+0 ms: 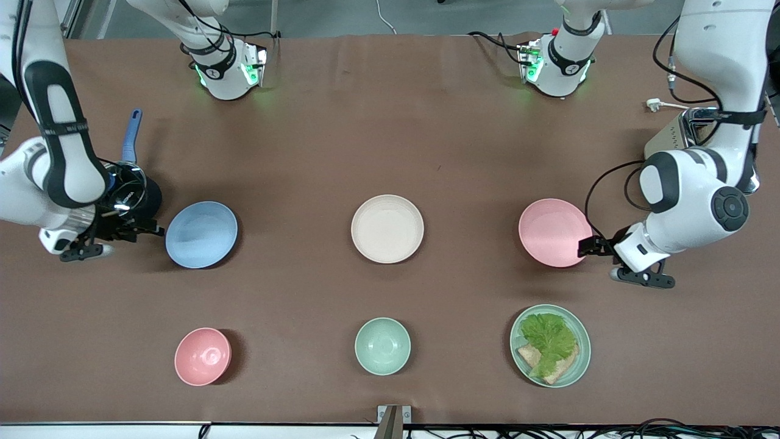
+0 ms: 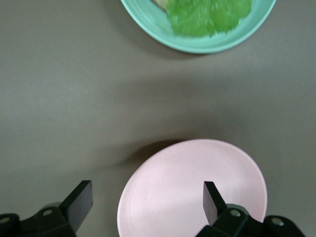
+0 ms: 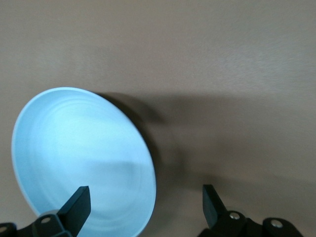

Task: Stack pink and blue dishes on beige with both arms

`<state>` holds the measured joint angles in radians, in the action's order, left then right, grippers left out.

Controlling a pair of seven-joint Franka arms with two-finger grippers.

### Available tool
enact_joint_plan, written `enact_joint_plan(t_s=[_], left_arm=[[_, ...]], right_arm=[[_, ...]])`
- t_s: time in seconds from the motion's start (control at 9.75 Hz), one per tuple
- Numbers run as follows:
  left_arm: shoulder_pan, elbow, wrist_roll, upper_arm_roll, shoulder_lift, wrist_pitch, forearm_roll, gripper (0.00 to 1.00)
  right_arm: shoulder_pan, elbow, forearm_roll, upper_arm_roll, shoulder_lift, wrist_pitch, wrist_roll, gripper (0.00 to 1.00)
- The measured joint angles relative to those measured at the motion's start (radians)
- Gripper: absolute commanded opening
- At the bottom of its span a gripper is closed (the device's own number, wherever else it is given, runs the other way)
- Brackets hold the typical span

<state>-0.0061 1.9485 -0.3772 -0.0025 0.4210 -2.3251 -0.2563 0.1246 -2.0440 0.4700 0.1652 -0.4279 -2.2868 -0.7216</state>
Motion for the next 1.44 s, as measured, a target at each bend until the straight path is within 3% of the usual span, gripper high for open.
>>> enact_joint_plan(t_s=[0.1, 0.21, 0.31, 0.41, 0.51, 0.62, 0.72, 1.13, 1.23, 1.44], left_arm=[[0.004, 0.037, -0.09, 0.023, 0.008, -0.006, -0.049, 0.98], [0.01, 0.064, -0.161, 0.036, 0.019, -0.007, -0.082, 0.88], [0.014, 0.077, -0.205, 0.039, 0.039, -0.007, -0.109, 0.58], [0.014, 0.079, -0.23, 0.038, 0.06, -0.008, -0.143, 0.22], [0.012, 0.079, -0.249, 0.037, 0.074, -0.008, -0.173, 0.04], [0.012, 0.079, -0.256, 0.037, 0.078, -0.008, -0.186, 0.0], [0.012, 0.077, -0.256, 0.037, 0.078, -0.008, -0.188, 0.0], [0.019, 0.066, -0.266, 0.038, 0.043, 0.03, -0.2, 0.0], [0.019, 0.055, -0.264, 0.037, 0.013, 0.063, -0.2, 0.0], [0.019, 0.034, -0.203, -0.008, -0.086, 0.139, -0.201, 0.0]], right_arm=[[-0.001, -0.015, 0.051, -0.001, -0.025, -0.041, -0.049, 0.92], [-0.003, -0.04, 0.09, -0.002, -0.038, -0.072, -0.085, 0.79], [-0.004, -0.059, 0.106, -0.003, -0.04, -0.08, -0.097, 0.67], [-0.006, -0.065, 0.11, -0.004, -0.04, -0.08, -0.098, 0.57], [-0.007, -0.066, 0.113, -0.005, -0.04, -0.08, -0.098, 0.34], [-0.008, -0.069, 0.114, -0.005, -0.04, -0.08, -0.098, 0.07], [-0.009, -0.071, 0.115, -0.006, -0.04, -0.08, -0.098, 0.01], [-0.009, -0.037, 0.121, -0.001, -0.022, -0.005, -0.098, 0.01], [-0.011, 0.016, 0.117, 0.01, -0.009, 0.073, -0.087, 0.01], [-0.011, 0.187, 0.007, 0.046, 0.026, 0.289, 0.005, 0.01]])
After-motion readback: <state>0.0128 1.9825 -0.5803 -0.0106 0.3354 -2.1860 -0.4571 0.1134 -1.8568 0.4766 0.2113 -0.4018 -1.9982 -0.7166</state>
